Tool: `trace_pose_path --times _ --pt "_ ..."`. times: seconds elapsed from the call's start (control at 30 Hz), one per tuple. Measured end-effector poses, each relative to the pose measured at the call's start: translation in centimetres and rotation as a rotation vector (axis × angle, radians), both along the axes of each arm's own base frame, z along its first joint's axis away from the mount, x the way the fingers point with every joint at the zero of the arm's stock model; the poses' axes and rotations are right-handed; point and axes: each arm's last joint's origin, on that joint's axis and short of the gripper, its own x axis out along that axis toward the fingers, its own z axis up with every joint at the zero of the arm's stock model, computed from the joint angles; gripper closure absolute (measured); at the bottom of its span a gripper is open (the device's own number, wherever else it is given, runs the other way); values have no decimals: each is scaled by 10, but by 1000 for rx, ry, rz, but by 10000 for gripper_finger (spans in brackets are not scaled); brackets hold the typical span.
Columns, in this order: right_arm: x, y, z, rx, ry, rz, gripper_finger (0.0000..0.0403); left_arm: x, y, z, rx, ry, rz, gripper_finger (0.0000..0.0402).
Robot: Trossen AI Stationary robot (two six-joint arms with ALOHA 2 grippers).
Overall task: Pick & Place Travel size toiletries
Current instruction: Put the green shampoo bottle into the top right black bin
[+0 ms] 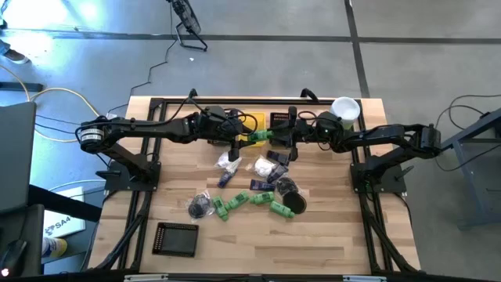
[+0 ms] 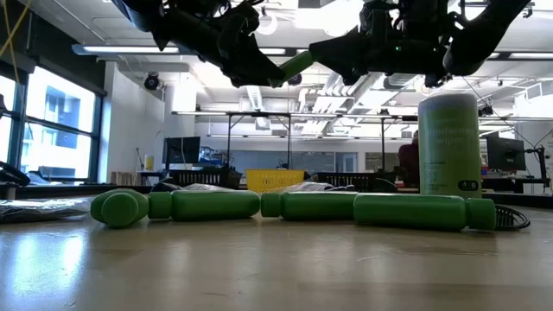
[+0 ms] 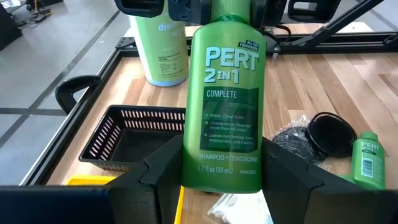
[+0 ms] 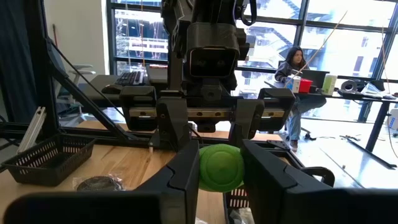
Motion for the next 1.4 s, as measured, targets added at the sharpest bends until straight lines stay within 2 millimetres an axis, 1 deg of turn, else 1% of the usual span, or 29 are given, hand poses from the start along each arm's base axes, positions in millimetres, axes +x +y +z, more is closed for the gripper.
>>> trace_pose_path --times 0.67,0.77,0.93,1.03,1.17,1.4 --pt "0 0 0 -1 0 0 313 0 1 1 12 -5 19 226" --pt "0 0 0 -1 0 -3 313 0 1 1 17 -6 35 205" --pt "0 0 0 0 1 1 313 0 2 1 22 -9 46 142" --pt "0 0 0 1 2 3 313 0 2 2 23 -13 48 115" --pt "0 0 -1 3 7 2 312 1 2 3 26 -26 48 104" --pt "0 -1 -2 9 15 -26 312 -2 2 9 41 -50 78 108"
